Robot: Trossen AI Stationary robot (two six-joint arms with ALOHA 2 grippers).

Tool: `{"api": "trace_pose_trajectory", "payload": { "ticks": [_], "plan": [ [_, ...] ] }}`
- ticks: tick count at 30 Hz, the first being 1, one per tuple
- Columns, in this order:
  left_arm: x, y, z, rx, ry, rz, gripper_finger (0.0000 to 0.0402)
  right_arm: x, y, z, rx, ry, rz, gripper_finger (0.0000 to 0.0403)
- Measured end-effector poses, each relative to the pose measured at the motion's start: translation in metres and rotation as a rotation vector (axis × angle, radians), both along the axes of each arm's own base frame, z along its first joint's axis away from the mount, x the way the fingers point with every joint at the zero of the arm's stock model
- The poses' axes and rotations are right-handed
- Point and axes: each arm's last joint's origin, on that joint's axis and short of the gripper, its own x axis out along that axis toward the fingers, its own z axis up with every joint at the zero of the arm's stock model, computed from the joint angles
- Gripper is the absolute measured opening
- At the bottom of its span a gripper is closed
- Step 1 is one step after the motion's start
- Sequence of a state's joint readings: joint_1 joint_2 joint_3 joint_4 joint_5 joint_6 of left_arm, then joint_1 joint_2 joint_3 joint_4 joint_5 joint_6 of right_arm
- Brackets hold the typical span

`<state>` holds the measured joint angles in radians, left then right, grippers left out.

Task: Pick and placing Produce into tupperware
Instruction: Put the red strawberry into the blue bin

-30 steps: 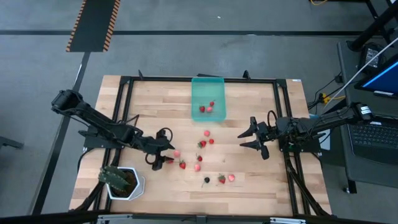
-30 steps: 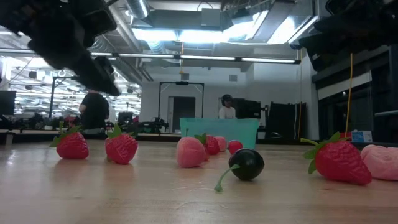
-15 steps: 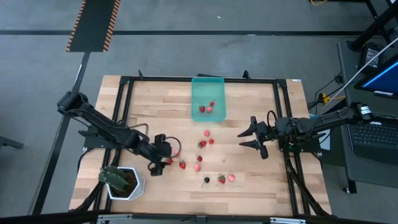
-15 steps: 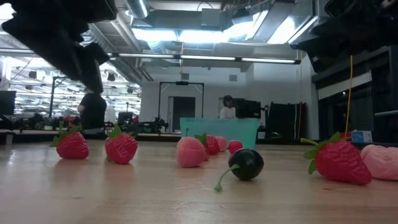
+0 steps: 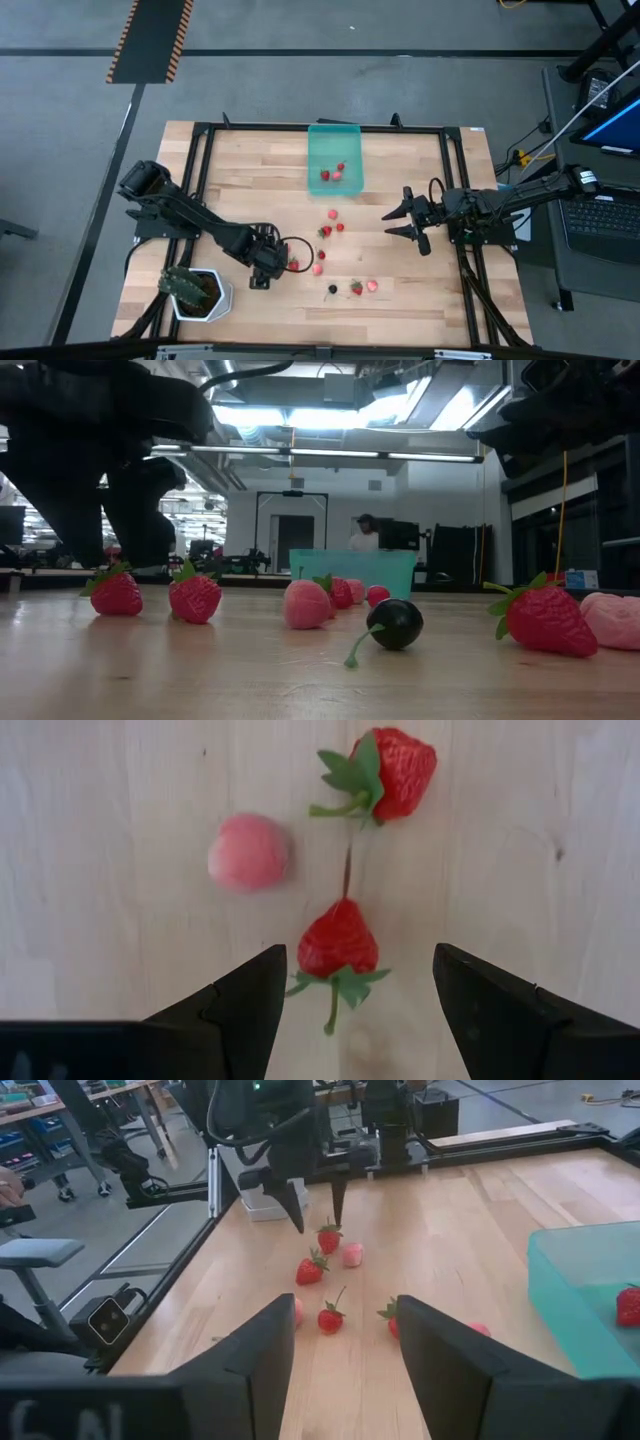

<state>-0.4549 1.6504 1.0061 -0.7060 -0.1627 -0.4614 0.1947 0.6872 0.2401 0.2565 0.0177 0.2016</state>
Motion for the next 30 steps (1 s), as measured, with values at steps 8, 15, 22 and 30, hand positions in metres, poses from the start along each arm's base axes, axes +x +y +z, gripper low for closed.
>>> {"api": "trace_pose_trajectory", "payload": {
  "ticks": [8,15,22,30],
  "plan": [
    [0.003,-0.002,-0.011,-0.004,0.029,-0.003,0.0245,0.000,0.000,0.000,0.000,0.000,0.001,0.0178],
    [0.005,-0.003,-0.019,0.008,0.051,-0.002,0.0245,0.000,0.000,0.000,0.000,0.004,0.004,0.0178],
    [0.005,-0.001,-0.021,0.042,0.039,0.014,0.0245,0.000,0.000,0.000,0.002,0.006,0.003,0.0178],
    [0.007,0.001,-0.021,0.031,0.031,0.067,0.0241,0.000,0.000,-0.001,0.001,0.007,0.003,0.0178]
  ]
}}
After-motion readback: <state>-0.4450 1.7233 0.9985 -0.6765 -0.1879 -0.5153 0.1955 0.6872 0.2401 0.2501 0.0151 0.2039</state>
